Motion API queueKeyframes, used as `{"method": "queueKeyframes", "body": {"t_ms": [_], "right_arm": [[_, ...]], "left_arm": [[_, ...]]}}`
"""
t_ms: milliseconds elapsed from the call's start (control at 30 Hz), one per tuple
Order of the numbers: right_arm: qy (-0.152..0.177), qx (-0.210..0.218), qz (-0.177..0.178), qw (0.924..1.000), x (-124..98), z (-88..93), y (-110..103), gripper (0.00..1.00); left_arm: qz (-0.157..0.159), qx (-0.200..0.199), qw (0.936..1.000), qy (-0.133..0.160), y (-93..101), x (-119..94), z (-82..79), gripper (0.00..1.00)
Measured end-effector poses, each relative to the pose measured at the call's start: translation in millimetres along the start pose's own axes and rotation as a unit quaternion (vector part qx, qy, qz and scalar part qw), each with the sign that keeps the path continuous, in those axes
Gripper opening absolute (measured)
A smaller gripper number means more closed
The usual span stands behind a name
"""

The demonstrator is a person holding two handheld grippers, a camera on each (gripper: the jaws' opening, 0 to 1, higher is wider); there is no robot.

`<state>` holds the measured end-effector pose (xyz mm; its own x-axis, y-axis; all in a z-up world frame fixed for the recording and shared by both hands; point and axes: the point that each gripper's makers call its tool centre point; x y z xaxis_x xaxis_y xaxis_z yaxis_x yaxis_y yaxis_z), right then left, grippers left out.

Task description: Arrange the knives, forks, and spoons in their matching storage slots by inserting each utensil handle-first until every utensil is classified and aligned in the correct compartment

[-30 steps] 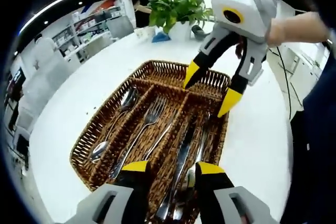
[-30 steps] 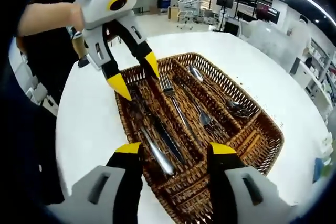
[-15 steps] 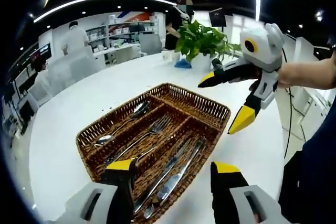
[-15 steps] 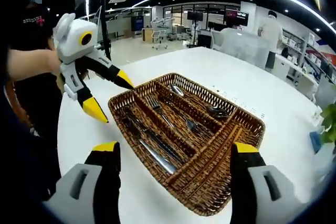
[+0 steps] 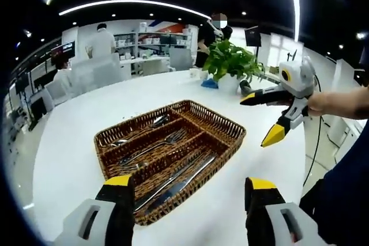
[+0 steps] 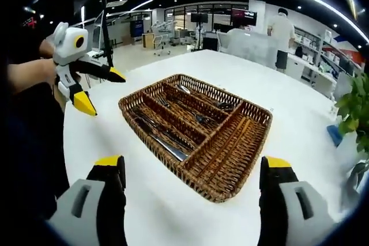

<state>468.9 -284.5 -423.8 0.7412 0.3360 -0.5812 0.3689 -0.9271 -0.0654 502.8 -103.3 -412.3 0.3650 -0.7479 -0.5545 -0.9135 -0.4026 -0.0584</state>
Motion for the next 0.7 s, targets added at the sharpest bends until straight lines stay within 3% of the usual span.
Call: {"method": "queueKeyframes", "body": {"t_ms": [167, 333, 400, 633, 700], "right_arm": [[0.009, 0.012, 0.017, 0.9997, -17.6, 7.6, 2.0, 1.0], [-0.005, 0.007, 0.021, 0.9998, -25.8, 20.7, -1.4, 1.0], [-0.013, 0.025, 0.028, 0.9992, -31.4, 26.4, 0.3, 1.0], [-0.014, 0.041, 0.036, 0.9984, -38.1, 25.3, 0.2, 1.0], [-0.019, 0.051, 0.034, 0.9979, -39.6, 23.2, -2.0, 1.0]], "left_arm": [[-0.022, -0.02, 0.9995, 0.011, -1.2, -13.6, 5.0, 0.9], [-0.032, -0.023, 0.9992, 0.01, -2.9, -21.9, 10.5, 0.95], [-0.034, -0.031, 0.9989, 0.008, -4.3, -26.5, 11.9, 1.0], [-0.045, -0.044, 0.9979, 0.013, -7.7, -33.8, 11.4, 1.0], [-0.044, -0.057, 0.9974, 0.0, -4.2, -35.3, 13.6, 1.0]]}}
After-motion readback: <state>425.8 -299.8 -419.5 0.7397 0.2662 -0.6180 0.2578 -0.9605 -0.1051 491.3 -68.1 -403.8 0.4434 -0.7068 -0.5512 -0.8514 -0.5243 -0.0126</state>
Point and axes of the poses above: the point that each gripper's makers call its tool centre point, and the gripper's own axes: x roughly forward along the fingers, y roughly to its right, z roughly out of its underside, and after that the axes turned 9 degrees about x, right-handed
